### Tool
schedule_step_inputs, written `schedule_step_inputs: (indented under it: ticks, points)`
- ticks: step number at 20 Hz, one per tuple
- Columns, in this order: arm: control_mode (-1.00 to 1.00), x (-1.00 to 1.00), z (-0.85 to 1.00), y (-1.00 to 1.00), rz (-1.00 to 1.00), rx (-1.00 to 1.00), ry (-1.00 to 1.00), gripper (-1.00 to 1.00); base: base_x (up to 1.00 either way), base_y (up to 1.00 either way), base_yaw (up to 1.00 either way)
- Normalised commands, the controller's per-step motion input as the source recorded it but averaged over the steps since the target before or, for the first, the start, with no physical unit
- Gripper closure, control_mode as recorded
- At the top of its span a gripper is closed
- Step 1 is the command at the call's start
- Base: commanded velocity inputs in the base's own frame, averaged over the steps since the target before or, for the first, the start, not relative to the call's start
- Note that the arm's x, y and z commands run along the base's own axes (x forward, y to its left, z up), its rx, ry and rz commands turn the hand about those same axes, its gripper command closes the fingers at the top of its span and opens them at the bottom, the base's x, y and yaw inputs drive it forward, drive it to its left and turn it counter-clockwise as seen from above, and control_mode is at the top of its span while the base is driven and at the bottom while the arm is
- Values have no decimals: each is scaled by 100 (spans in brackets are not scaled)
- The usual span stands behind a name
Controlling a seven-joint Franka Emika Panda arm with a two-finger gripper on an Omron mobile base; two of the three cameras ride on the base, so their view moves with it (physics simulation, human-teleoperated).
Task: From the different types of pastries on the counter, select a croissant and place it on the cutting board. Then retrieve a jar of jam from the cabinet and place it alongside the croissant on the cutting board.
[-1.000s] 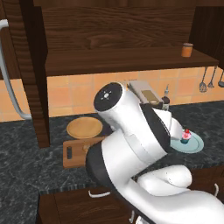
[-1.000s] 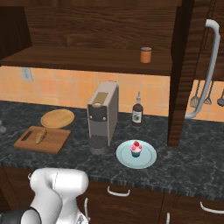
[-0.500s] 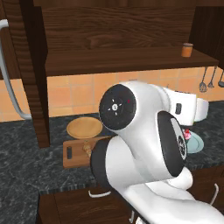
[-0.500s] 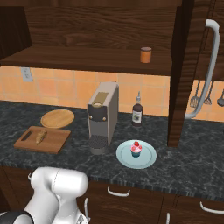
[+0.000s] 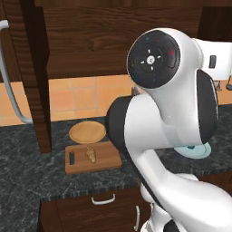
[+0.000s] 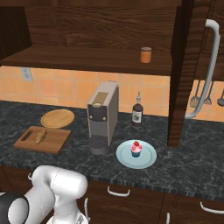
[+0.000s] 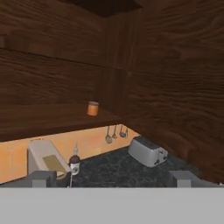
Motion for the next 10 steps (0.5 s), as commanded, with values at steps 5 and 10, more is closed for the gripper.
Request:
schedule_step_inputs:
  ticks: [5, 10]
  points:
    - [-100, 92, -19, -32, 0, -2, 6, -100, 0, 0, 0]
    - [-100, 84, -14, -25, 0, -10, -1, -100, 0, 0, 0]
